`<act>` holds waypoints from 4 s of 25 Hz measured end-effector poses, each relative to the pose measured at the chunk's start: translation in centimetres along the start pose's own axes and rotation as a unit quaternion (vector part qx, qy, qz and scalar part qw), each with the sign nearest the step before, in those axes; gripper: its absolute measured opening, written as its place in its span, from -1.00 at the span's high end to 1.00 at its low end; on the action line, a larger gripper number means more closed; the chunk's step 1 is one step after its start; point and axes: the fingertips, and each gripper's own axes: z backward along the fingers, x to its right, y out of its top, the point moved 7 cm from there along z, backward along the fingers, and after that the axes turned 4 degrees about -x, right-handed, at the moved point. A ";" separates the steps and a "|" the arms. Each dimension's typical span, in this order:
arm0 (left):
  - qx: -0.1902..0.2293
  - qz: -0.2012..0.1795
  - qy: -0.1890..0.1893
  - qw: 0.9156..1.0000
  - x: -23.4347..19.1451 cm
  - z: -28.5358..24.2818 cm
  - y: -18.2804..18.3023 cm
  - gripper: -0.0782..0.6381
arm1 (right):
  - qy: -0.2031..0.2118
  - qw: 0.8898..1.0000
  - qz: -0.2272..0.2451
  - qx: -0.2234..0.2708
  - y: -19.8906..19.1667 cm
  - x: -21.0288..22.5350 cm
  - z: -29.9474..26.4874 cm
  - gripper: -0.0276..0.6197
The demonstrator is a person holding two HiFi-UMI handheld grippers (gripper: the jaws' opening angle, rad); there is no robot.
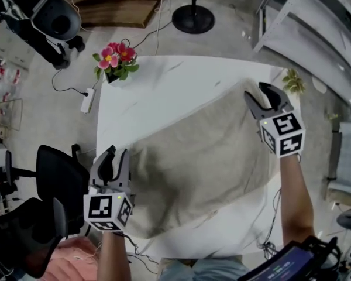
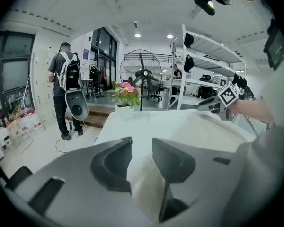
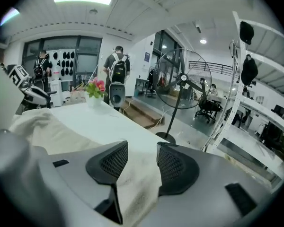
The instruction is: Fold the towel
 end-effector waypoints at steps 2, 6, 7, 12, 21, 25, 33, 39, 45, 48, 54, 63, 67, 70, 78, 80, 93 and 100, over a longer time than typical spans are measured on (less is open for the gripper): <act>-0.003 0.000 -0.004 1.000 0.6 2.3 -0.9 0.40 | 0.006 1.000 0.001 0.009 0.6 -1.1 1.7 0.29; -0.018 0.013 -0.022 1.000 2.4 7.6 -3.5 0.40 | 0.011 1.000 0.008 -0.004 0.0 -3.8 5.0 0.32; -0.025 0.016 -0.026 0.999 2.8 8.8 -4.4 0.40 | 0.011 1.000 0.008 -0.009 -0.5 -4.4 5.7 0.34; -0.044 0.016 -0.060 0.997 5.0 14.2 -9.5 0.40 | 0.005 0.999 -0.016 -0.035 -4.0 -8.8 9.3 0.39; -0.041 0.005 -0.094 0.995 7.0 17.4 -13.9 0.40 | 0.011 0.997 -0.009 -0.078 -10.5 -16.0 14.9 0.42; -0.056 -0.013 -0.108 0.992 9.3 16.6 -13.8 0.40 | -0.007 0.996 -0.003 -0.091 -11.9 -12.7 18.1 0.45; -0.130 -0.037 -0.072 0.988 10.8 14.6 -16.0 0.51 | -0.023 0.996 -0.009 -0.089 -14.2 -5.1 16.1 0.75; -0.162 -0.025 -0.057 0.985 11.2 14.1 -17.1 0.55 | 0.019 0.992 0.006 -0.128 -16.6 -2.8 14.2 0.84; -0.172 0.001 -0.072 0.982 13.5 14.4 -17.4 0.57 | 0.026 0.989 0.015 -0.144 -18.7 -1.1 16.6 0.86; -0.174 0.015 -0.079 0.981 16.0 15.3 -18.0 0.57 | 0.029 0.987 0.018 -0.159 -20.4 0.1 18.9 0.86; -0.175 0.024 -0.110 0.978 21.3 16.7 -19.2 0.56 | 0.019 0.981 0.011 -0.192 -23.9 2.4 23.1 0.87; -0.065 0.048 -0.087 0.993 22.2 19.4 -16.8 0.56 | 0.059 0.993 0.015 -0.103 -17.1 -2.1 24.0 0.61; -0.017 0.076 -0.053 0.996 19.9 23.1 -15.8 0.56 | 0.147 0.986 0.068 -0.034 -10.6 -11.5 23.8 0.57; 0.004 0.099 -0.031 0.995 17.7 26.1 -16.7 0.56 | 0.241 0.964 0.115 0.012 -7.0 -21.1 24.2 0.56; 0.012 0.146 0.025 0.989 14.7 33.7 -22.0 0.56 | 0.387 0.870 0.305 0.020 -9.8 -44.0 25.7 0.30; 0.014 0.150 0.036 0.988 14.4 35.2 -24.0 0.56 | 0.375 0.872 0.316 0.005 -11.3 -45.7 24.7 0.28; 0.006 0.160 0.045 0.986 13.7 34.8 -23.6 0.58 | 0.467 0.878 -0.082 -0.071 -7.3 -38.4 17.5 0.77; -0.012 0.141 0.029 0.990 14.5 31.8 -22.4 0.58 | 0.344 0.935 -0.054 -0.060 -6.9 -31.4 13.2 0.47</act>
